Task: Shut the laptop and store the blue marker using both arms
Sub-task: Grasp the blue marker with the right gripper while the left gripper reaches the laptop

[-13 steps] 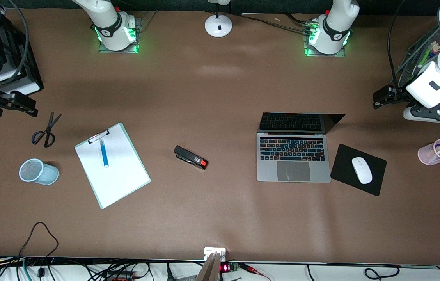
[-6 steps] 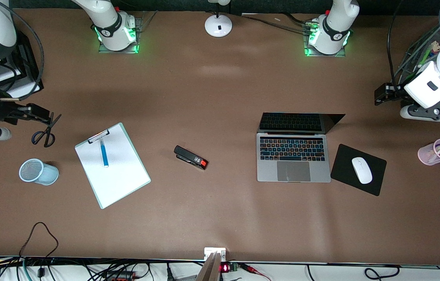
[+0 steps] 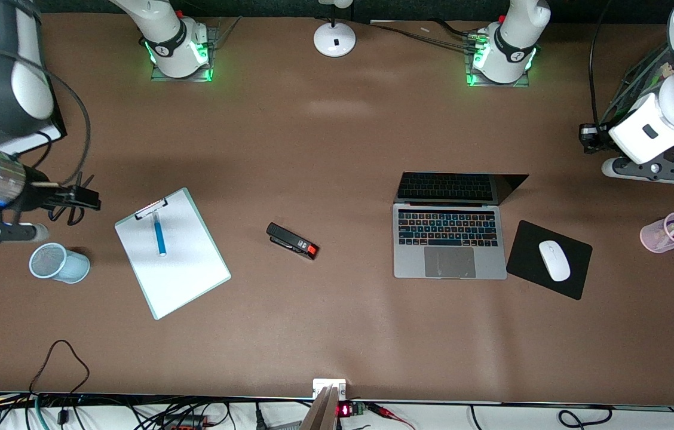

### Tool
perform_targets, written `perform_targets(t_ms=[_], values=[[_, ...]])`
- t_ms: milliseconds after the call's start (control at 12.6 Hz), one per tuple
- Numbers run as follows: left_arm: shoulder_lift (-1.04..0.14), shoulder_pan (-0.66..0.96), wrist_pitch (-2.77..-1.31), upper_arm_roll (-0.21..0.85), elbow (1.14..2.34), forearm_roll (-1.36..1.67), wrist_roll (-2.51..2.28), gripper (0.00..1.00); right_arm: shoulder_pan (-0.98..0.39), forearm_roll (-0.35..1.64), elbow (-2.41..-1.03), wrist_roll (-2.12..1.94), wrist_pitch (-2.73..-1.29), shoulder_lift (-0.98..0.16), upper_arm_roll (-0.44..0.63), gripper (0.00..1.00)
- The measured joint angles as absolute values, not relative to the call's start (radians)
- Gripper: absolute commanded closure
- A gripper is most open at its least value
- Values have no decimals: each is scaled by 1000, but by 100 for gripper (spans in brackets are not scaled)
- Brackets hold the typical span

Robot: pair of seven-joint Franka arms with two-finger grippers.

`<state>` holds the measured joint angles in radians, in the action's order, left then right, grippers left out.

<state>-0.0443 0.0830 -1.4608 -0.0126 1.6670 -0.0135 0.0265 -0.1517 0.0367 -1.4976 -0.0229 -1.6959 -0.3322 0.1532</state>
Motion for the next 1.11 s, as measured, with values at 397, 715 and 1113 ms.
perform_targets(t_ms=[397,715,1113], values=[[-48,115,-1366,3,1667,1,19,100,-164,38,-1499,-113,-1798,-438,148,0],[-47,136,-1364,140,1684,76,-164,100,-167,38,-1500,-166,-1863,-521,147,0],[-3,138,-1598,252,1877,77,-273,100,-187,39,-1501,-186,-1948,-601,138,0]])
